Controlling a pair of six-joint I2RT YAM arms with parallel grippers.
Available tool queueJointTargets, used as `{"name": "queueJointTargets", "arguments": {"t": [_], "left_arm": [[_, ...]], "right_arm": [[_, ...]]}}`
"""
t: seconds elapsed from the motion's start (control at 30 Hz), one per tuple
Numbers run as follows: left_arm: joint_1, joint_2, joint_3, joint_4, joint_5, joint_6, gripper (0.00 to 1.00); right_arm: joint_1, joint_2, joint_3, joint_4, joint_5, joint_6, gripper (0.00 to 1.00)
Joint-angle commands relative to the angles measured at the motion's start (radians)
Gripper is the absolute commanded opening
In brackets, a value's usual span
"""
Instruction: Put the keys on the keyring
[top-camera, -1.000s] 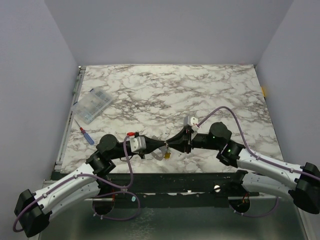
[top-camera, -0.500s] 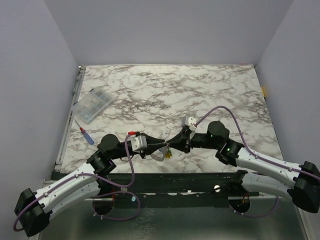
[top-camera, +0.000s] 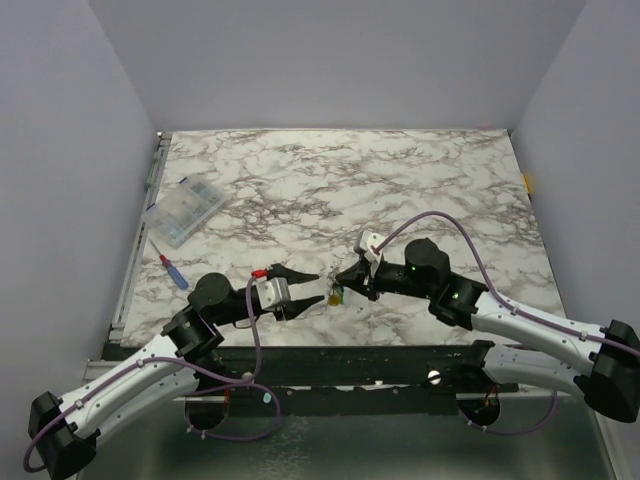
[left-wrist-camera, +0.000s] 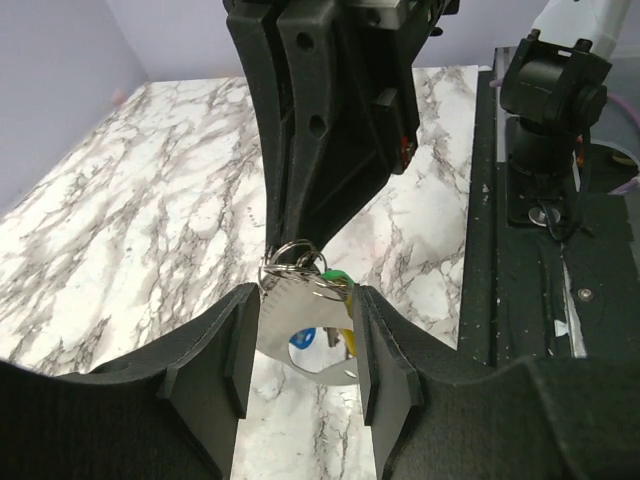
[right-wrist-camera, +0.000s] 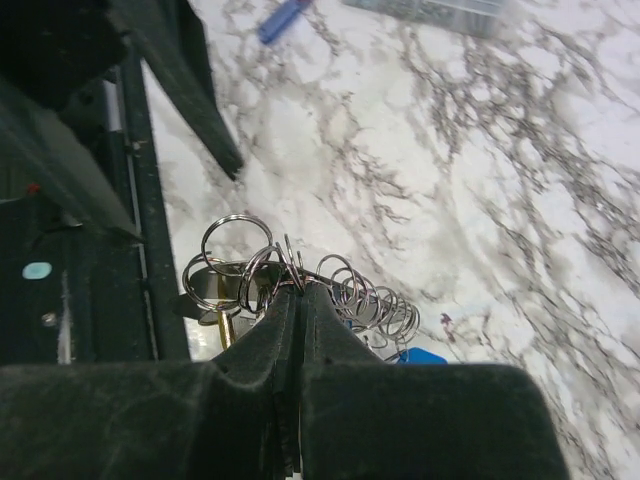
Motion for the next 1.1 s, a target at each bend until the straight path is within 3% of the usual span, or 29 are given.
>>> {"name": "queueJointTargets", "arguments": {"t": [0.0, 0.1, 0.23, 0.43, 0.6, 0.83, 1.07], "left_arm": [[-0.004, -0.01, 0.027, -0.046, -0.053, 0.028, 0.48], [-0.004, -0.009, 0.033, -0.065, -0.099, 0.041, 0.48], [-0.004, -0.021, 0.043, -0.104, -0.261, 0.031, 0.48], [-0.004, 0.028, 0.134, -0.217, -0.345, 0.017, 0.45], [-0.003, 0.136, 0.228, -0.337, -0.327, -0.028, 0.46], [0.003, 0.329, 0.265, -0.371, -0.164, -0.073, 0.45], [0.036, 0.415, 0.295, -0.383, -0.015, -0.048, 0.42]], "right_arm": [[0.003, 0.021, 0.05, -0.031, 0.173, -0.051, 0.01], [0.003, 0.035, 0.057, -0.04, 0.232, -0.068, 0.01], [0.004, 0.134, 0.041, -0.031, 0.273, -0.075, 0.01], [0.02, 0.284, -0.004, 0.049, 0.219, -0.034, 0.01], [0.033, 0.289, -0.023, 0.08, 0.137, -0.015, 0.01], [0.046, 0.328, -0.036, 0.122, 0.041, 0.004, 0.01], [0.046, 0.348, -0.068, 0.181, 0.024, 0.029, 0.01]]}}
